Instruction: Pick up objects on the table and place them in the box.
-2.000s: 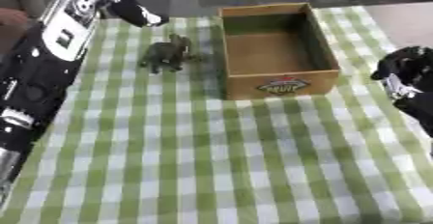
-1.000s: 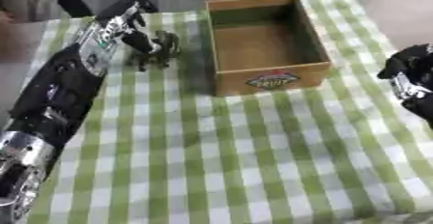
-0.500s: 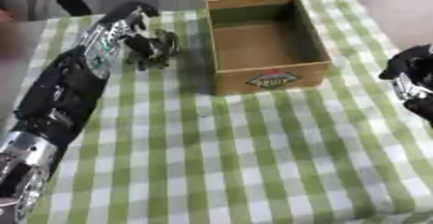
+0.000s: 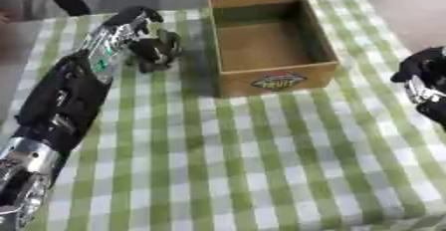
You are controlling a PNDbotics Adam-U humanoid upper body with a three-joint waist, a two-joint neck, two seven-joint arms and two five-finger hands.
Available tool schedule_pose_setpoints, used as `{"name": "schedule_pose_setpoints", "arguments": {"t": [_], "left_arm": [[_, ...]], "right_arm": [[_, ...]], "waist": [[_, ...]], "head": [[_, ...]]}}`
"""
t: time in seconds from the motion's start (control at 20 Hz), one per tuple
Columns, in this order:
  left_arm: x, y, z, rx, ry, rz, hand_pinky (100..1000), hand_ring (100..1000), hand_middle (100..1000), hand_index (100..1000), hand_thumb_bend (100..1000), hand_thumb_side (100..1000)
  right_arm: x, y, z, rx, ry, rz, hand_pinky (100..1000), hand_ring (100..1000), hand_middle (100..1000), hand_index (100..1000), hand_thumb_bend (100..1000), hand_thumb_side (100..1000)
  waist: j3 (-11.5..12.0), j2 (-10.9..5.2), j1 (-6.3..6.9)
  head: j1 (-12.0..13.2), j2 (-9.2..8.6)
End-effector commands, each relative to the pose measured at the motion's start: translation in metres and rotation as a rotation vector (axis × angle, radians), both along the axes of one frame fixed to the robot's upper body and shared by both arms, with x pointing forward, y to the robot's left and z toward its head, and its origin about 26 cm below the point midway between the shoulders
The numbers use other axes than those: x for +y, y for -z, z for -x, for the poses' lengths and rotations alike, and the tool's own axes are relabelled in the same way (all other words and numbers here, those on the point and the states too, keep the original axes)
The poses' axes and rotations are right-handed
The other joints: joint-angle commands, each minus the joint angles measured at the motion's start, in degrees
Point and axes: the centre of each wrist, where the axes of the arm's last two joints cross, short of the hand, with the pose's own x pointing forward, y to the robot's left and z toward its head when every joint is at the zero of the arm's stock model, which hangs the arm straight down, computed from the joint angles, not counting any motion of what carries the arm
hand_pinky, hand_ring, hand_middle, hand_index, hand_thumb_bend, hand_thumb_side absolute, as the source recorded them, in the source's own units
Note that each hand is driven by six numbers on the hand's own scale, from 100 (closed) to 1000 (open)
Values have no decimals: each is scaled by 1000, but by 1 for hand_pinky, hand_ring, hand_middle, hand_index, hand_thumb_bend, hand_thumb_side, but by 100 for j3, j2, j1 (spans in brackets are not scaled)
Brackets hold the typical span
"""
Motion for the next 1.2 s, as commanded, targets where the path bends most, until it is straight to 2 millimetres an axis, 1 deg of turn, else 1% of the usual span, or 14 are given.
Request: {"name": "schedule_pose_setpoints", "arguments": {"t": [0.05, 0.25, 0.45, 0.6, 0.65, 0.7, 0.75, 0.8, 0.85, 0.9, 0.95, 1.0, 1.05, 1.2], "left_arm": [[1, -14, -1, -37, -7, -45, 722, 771, 837, 856, 710, 156], [1, -12, 0, -35, -11, -88, 748, 785, 822, 851, 713, 154], [1, -8, 0, -23, -12, -109, 735, 735, 730, 830, 705, 147], [1, -7, 0, -12, -10, -120, 693, 673, 635, 796, 686, 126], [1, -7, 0, -8, -9, -124, 678, 651, 612, 782, 681, 122], [1, -7, 0, -4, -8, -128, 676, 647, 608, 780, 681, 121], [0, -7, 0, 1, -7, -133, 643, 600, 566, 759, 681, 116], [0, -7, 0, 8, -5, -140, 637, 593, 559, 753, 680, 115], [0, -6, 0, 15, -2, -146, 601, 557, 529, 730, 677, 105], [0, -6, 0, 22, 0, -152, 596, 551, 526, 728, 676, 104], [0, -6, 0, 30, 2, -158, 545, 502, 490, 699, 665, 100], [0, -5, 1, 38, 3, -163, 541, 498, 487, 696, 664, 100], [0, -5, 1, 43, 4, -170, 509, 467, 470, 680, 661, 100], [0, -6, 1, 48, 4, -184, 466, 408, 420, 633, 635, 100]], "right_arm": [[-3, -11, -1, -34, 0, 24, 573, 520, 514, 582, 174, 178], [-3, -11, -1, -36, 0, 25, 573, 520, 514, 582, 173, 180], [-3, -11, -2, -37, 0, 25, 573, 520, 514, 582, 171, 180], [-3, -12, -2, -38, 1, 25, 573, 520, 514, 582, 169, 181], [-3, -11, -2, -37, 1, 25, 573, 520, 514, 582, 170, 181], [-3, -11, -2, -36, 1, 24, 573, 520, 514, 582, 170, 181], [-3, -11, -2, -36, 1, 24, 573, 520, 514, 582, 169, 182], [-3, -11, -2, -35, 1, 24, 572, 520, 514, 582, 169, 182], [-3, -11, -2, -35, 2, 24, 573, 520, 514, 582, 169, 182], [-3, -10, -2, -34, 2, 24, 572, 520, 514, 582, 169, 182], [-3, -10, -2, -34, 2, 24, 572, 520, 514, 582, 168, 182], [-3, -10, -2, -34, 3, 24, 572, 520, 514, 582, 168, 182], [-3, -10, -2, -33, 3, 24, 572, 520, 514, 582, 168, 183], [-4, -10, -2, -33, 4, 23, 572, 520, 514, 582, 166, 181]], "waist": [[-11, -65, -14], [-27, -34, -4], [-38, -13, 0], [-41, -9, -2], [-41, -10, -2], [-40, -11, -2], [-39, -13, -2], [-37, -16, -2], [-35, -18, -2], [-33, -20, -2], [-31, -23, -3], [-29, -25, -4], [-26, -28, -5], [-19, -36, -12]], "head": [[15, -40], [9, -42], [8, -38], [3, -30], [2, -29], [0, -28], [-1, -27], [-3, -26], [-6, -25], [-8, -24], [-10, -24], [-11, -25], [-10, -23], [-10, -18]]}}
